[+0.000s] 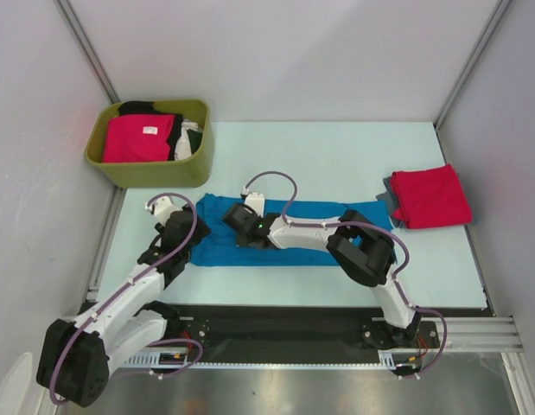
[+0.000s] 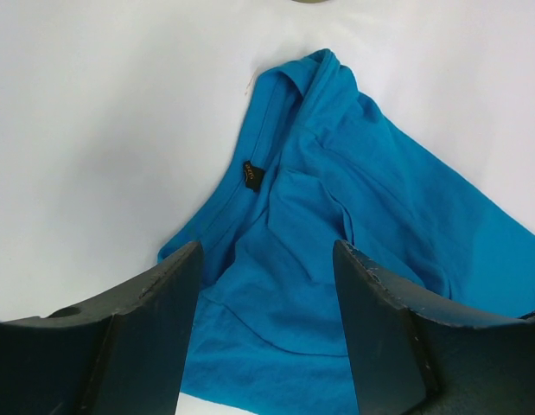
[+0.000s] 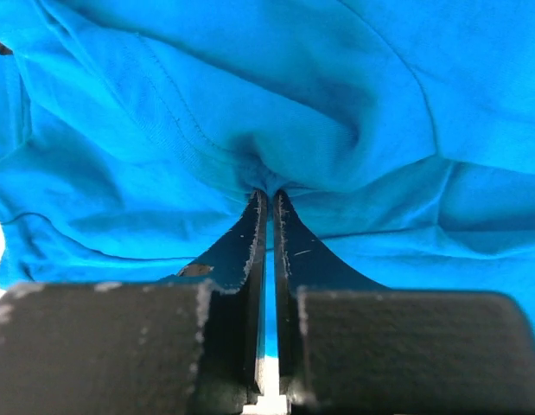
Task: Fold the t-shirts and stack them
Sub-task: Fold the tshirt
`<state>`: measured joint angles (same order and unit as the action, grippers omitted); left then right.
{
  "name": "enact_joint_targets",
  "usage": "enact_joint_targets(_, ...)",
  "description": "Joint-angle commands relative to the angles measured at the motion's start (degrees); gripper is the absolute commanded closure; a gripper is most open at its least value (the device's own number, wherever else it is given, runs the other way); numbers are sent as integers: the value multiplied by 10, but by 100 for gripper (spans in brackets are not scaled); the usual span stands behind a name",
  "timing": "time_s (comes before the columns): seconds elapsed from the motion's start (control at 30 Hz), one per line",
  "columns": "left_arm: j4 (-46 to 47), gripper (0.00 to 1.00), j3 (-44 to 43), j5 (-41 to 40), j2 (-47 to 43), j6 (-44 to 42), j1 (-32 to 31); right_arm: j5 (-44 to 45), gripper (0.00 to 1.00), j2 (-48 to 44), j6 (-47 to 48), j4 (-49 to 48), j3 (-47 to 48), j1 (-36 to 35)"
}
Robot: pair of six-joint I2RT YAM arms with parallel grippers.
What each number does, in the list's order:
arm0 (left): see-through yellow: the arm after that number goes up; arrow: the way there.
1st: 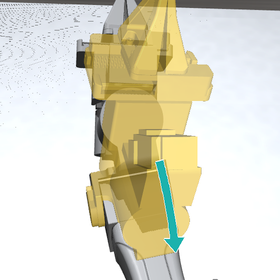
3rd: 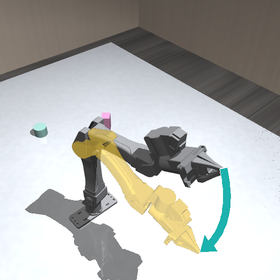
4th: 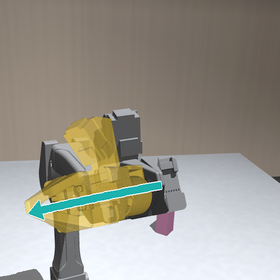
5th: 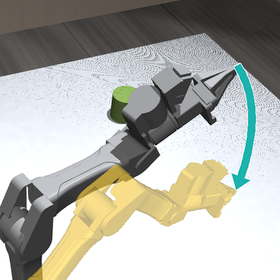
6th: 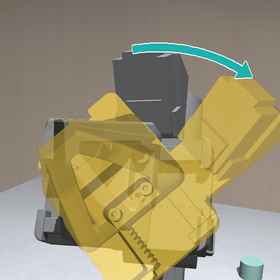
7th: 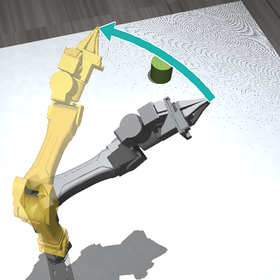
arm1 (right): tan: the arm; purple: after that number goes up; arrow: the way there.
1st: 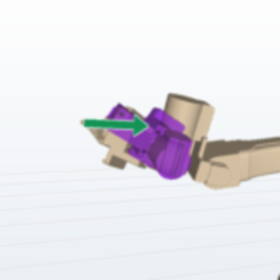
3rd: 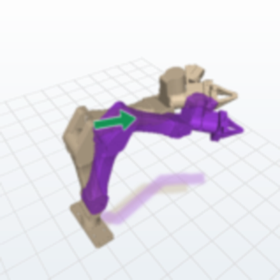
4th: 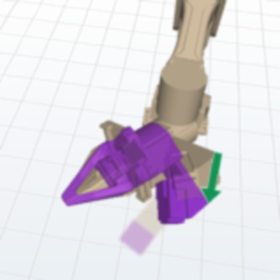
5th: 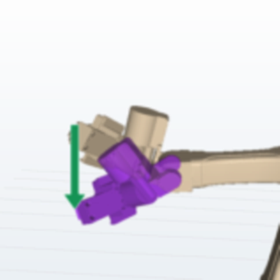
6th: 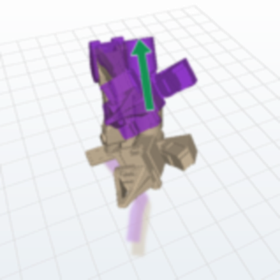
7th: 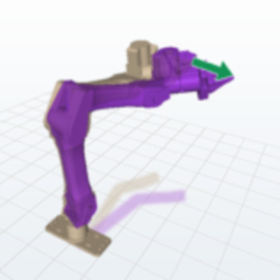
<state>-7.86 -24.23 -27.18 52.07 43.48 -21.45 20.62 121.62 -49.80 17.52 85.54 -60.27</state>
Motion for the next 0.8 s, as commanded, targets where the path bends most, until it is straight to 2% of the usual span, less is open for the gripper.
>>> enact_joint_targets(0.0,7,32,-21,2,-1,-9,2,38,100,-1,8,22,10,-4)
enact_joint_targets(0.27,6,32,-35,19,31,-22,2,9,100,-86,19,-32,-82,-2)
enact_joint_targets(0.4,9,32,-34,21,29,-25,3,-8,100,-108,27,-15,-106,1)
enact_joint_targets(0.67,57,34,-13,113,27,-67,1,-140,97,-143,33,-83,-179,38)
enact_joint_targets(0.77,59,38,-9,128,37,-63,1,-196,96,-158,26,-124,-209,61)
